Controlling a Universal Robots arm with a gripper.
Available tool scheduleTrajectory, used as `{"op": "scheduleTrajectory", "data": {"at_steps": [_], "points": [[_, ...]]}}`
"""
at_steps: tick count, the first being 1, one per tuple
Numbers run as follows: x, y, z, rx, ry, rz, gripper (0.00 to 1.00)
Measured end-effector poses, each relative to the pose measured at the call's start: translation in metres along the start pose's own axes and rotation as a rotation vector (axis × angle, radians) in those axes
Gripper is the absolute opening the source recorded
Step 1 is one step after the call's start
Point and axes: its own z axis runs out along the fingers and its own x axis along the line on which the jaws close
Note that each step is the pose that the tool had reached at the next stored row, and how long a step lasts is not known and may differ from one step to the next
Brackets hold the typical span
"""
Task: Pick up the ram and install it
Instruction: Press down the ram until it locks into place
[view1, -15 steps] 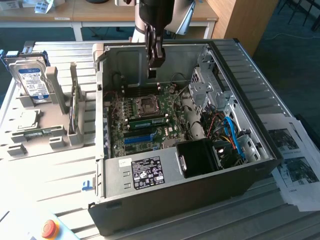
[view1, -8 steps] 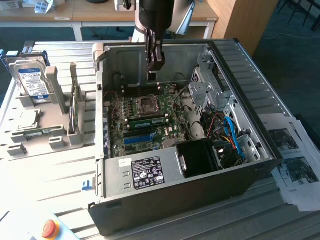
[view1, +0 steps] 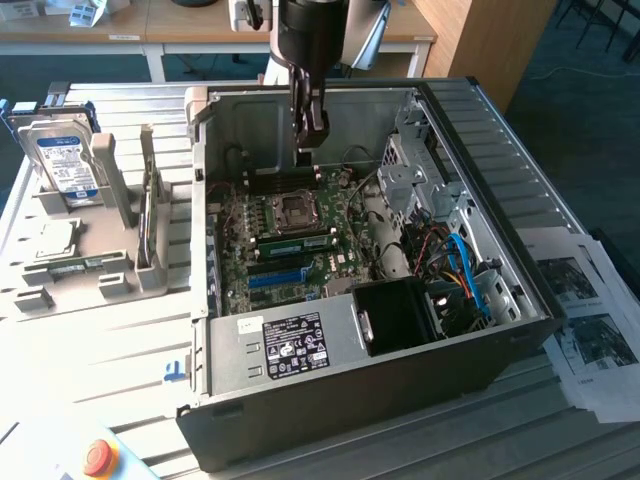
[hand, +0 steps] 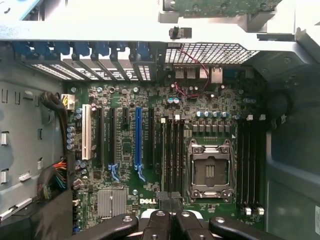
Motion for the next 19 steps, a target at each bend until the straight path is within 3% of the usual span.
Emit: {"op": "scheduleTrajectory", "data": {"at_steps": [11, 19], "points": [[0.0001, 0.0, 0.0097, 0.0001, 0.0, 0.0, 0.1], [0.0001, 0.0, 0.01, 0.0, 0.0, 0.0, 0.1]]}}
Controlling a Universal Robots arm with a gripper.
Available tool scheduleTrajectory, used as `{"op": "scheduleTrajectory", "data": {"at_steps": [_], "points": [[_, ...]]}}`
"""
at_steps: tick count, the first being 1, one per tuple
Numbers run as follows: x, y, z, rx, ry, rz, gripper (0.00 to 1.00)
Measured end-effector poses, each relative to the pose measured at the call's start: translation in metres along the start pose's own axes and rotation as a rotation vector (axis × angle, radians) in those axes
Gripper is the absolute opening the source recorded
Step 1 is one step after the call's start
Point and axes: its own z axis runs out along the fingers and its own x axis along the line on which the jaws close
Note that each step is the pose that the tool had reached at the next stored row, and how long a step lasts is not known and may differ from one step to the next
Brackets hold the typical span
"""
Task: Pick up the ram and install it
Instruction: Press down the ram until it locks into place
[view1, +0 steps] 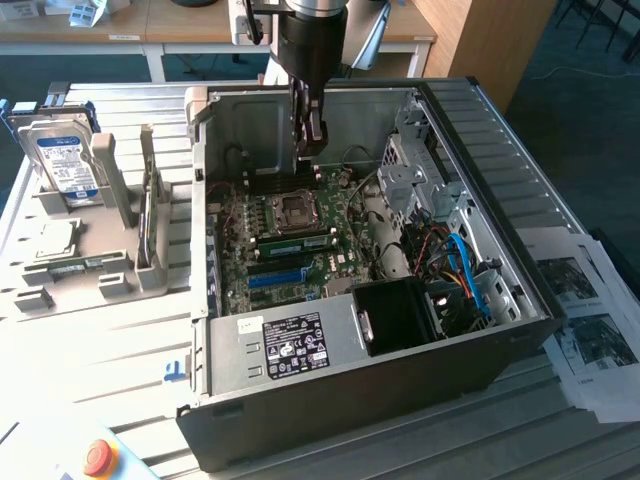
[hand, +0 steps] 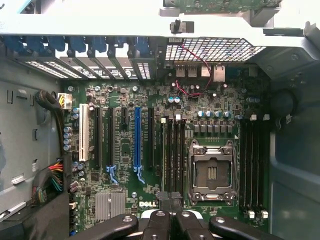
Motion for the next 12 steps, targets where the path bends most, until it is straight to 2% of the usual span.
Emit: {"op": "scheduleTrajectory", "data": {"at_steps": [8, 12], "points": [[0.0, 0.0, 0.0, 0.0, 0.0001, 0.001, 0.1], [0.0, 0.0, 0.0004, 0.0002, 0.0001, 0.029, 0.1]]}}
